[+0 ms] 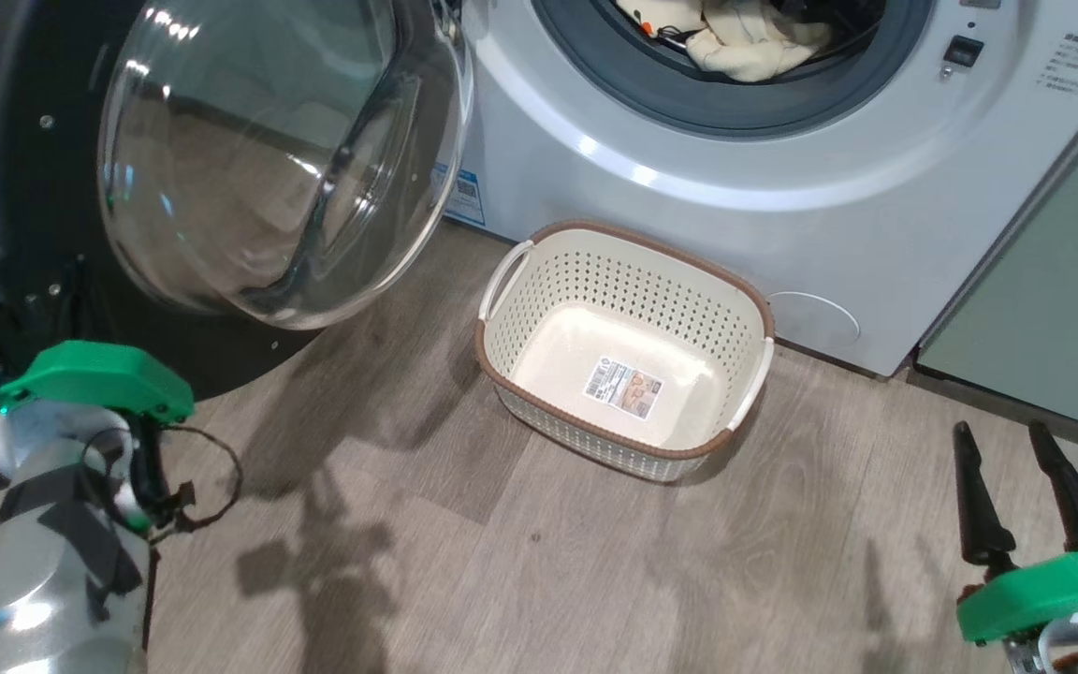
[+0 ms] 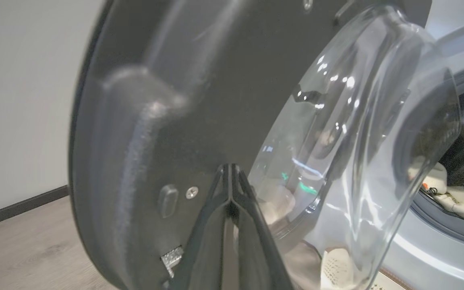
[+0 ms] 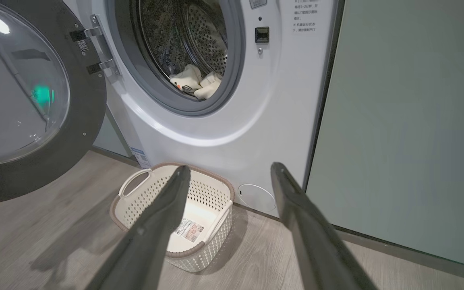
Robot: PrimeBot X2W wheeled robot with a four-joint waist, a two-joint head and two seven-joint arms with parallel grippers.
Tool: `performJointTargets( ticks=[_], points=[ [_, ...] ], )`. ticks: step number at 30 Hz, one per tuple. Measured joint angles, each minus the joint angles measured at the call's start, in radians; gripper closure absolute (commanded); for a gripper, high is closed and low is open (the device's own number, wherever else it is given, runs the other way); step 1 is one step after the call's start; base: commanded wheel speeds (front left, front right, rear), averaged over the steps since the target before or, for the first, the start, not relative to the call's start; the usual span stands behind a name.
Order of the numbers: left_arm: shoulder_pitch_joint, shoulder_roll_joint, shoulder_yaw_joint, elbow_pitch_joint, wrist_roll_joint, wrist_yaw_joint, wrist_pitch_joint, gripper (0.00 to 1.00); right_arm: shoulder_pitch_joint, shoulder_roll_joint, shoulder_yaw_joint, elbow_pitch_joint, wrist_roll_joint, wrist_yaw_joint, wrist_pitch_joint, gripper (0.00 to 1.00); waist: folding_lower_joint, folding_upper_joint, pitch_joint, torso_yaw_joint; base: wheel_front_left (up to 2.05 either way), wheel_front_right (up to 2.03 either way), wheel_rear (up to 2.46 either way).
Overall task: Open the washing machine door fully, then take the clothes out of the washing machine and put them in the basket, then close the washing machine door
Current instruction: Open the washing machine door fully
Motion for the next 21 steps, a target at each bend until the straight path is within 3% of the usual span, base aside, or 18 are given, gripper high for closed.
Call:
performJointTargets(
  ticks=[7,14,21],
  points=[
    [-0.002,-0.021,0.040,0.007,0.074,-0.043,0.000,1.00,-0.004,0.001,0.007,0.007,0.002,0.000,0.000,0.00,0.0000,0.0000,-0.024,-0.011,0.00,0.00,0.00],
    [0.059,-0.066,0.017,-0.002,0.123,-0.123,0.000,1.00,0.007,0.022,0.010,0.013,0.009,0.000,0.000,0.00,-0.0002,0.0000,-0.087,-0.033,0.00,0.00,0.00],
    [0.138,-0.094,-0.018,-0.050,0.142,-0.168,-0.001,1.00,0.044,0.029,0.018,0.013,0.009,0.000,0.000,0.00,-0.0002,0.0000,-0.133,-0.085,0.00,0.00,0.00]
  ],
)
